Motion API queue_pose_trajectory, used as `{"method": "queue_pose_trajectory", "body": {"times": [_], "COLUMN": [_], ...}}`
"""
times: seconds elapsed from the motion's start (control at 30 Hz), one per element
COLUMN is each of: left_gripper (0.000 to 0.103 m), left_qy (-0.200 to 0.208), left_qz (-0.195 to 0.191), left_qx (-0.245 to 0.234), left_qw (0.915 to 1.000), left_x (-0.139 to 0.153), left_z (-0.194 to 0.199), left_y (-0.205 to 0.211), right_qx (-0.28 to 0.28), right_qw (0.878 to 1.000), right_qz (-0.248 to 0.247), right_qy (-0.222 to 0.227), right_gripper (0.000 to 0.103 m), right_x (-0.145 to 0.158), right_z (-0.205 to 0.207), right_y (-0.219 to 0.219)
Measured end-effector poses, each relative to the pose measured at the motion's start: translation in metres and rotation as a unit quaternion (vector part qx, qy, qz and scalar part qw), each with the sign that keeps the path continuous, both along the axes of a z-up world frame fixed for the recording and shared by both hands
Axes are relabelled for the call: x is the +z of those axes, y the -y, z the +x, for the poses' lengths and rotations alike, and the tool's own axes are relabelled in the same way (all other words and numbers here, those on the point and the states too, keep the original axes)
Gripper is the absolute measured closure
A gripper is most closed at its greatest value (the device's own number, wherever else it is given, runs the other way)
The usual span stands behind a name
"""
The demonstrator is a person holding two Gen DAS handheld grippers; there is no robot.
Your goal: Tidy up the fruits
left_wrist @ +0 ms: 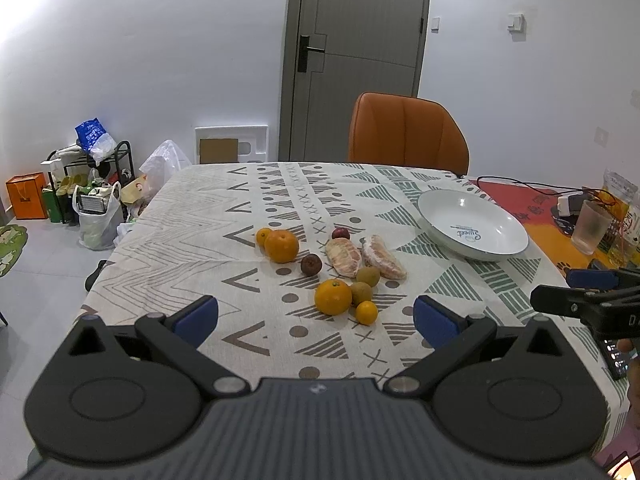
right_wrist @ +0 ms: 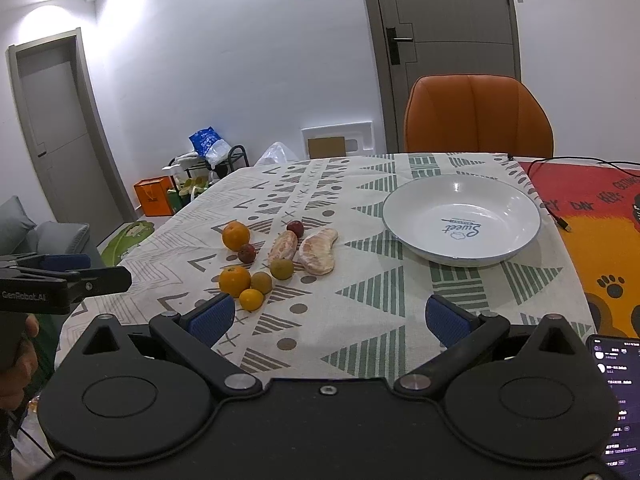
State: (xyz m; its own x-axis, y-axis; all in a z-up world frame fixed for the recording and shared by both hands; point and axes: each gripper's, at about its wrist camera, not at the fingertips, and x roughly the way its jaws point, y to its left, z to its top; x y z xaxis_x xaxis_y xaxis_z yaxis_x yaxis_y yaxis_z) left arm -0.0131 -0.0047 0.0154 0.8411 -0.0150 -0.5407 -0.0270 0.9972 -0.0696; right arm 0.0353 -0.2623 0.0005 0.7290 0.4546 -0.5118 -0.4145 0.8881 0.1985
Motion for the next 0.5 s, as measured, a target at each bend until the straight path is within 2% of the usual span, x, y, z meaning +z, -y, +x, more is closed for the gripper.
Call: {"method": "queue_pose_trajectory", "body": {"times": [0.5], "left_gripper": [0.000], "left_qy": [0.001], "left_qz": [0.000], "left_qx": [-0.001], "left_qw": [1.0000], "left_x": [-0.0004], "left_z": [0.0003], "left_y": [0.0013], "right_qx": [0.000], "right_qw": [1.000], "right_qz": [-0.002], "right_qy": [0.001], "right_gripper": [0.000], "right_x": [-0.0007], "right_z": [0.0000], "right_y": [0.0008]}}
